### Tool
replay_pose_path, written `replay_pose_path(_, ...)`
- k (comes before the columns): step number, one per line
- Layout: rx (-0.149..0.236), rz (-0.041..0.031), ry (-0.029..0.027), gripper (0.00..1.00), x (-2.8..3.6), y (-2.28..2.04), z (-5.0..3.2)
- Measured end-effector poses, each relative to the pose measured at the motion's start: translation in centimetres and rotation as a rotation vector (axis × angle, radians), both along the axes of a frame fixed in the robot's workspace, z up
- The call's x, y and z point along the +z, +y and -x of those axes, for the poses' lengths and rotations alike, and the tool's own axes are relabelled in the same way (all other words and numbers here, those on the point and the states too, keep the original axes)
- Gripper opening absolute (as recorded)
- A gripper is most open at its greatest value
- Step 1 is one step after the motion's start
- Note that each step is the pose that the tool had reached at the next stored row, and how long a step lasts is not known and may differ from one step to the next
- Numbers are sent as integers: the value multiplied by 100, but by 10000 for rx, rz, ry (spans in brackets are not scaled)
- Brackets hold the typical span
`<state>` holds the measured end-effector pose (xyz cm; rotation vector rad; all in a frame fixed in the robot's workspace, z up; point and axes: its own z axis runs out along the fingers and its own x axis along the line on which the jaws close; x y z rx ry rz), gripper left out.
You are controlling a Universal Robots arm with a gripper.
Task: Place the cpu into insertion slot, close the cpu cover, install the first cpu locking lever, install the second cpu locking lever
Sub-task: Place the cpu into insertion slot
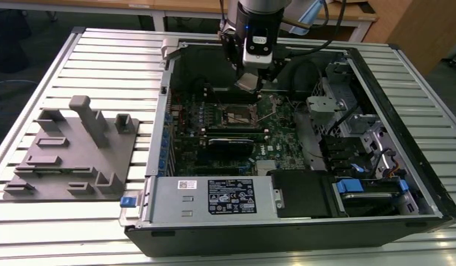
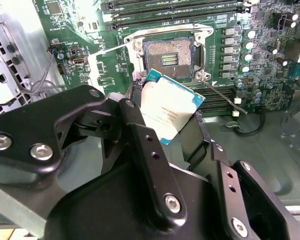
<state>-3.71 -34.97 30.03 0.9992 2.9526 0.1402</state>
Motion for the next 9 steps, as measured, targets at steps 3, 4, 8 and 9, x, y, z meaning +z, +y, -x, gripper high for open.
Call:
replay_pose_path(3, -63, -1, 0, 54, 0, 0, 0)
replay_pose_path(4, -90, 0, 0, 54, 0, 0, 0)
replay_pose_path(8, -122, 0, 0, 54, 0, 0, 0)
replay_pose_path(9, -126, 1, 1, 54, 0, 0, 0)
